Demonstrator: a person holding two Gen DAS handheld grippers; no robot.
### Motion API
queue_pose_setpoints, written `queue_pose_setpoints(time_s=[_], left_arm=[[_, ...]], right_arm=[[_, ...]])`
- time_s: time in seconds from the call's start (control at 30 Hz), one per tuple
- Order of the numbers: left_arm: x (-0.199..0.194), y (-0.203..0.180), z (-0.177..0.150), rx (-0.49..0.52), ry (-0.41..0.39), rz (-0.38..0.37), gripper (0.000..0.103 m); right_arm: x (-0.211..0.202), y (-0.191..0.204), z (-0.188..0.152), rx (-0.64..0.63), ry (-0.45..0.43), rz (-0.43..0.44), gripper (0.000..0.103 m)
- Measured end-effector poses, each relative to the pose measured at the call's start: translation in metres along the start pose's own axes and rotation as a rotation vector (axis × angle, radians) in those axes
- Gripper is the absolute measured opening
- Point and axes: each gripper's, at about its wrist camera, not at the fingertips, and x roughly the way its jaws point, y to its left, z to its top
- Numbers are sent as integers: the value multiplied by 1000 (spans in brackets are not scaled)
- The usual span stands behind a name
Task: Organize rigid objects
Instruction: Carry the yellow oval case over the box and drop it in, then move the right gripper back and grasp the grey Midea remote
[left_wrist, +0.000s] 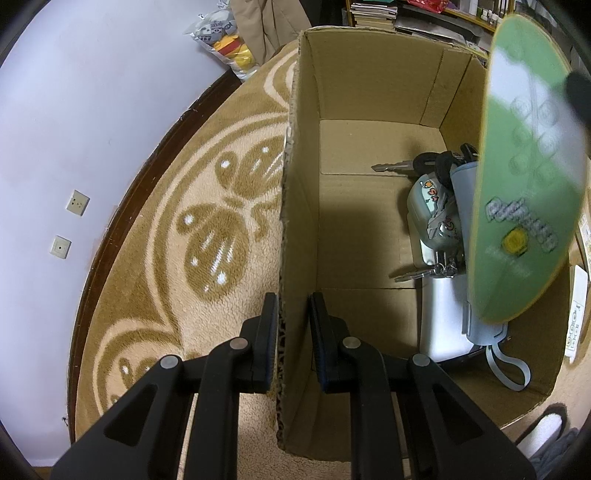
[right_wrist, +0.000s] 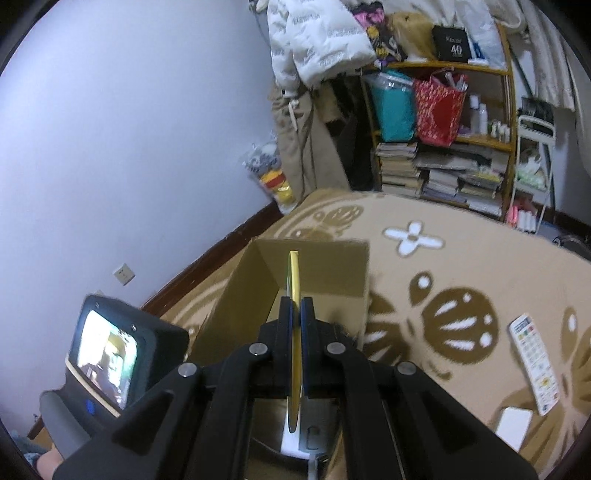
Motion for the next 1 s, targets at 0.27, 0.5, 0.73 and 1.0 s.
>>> queue_pose_setpoints(time_s=[0.27,0.5,0.73,1.0], left_arm=[[-1,-1,0,6,-1,3,17],[0,-1,0,2,1,2,17],[-1,-1,1,2,1,2,17],[-2,-1,0,2,1,1,17]], right_arm=[[21,-7,-13,25,59,-15,5],[16,-9,-12,18,53,-36,6],[7,-15,-7,12,53,-62,21],[-15,-18,-2,-4,20,-84,68]])
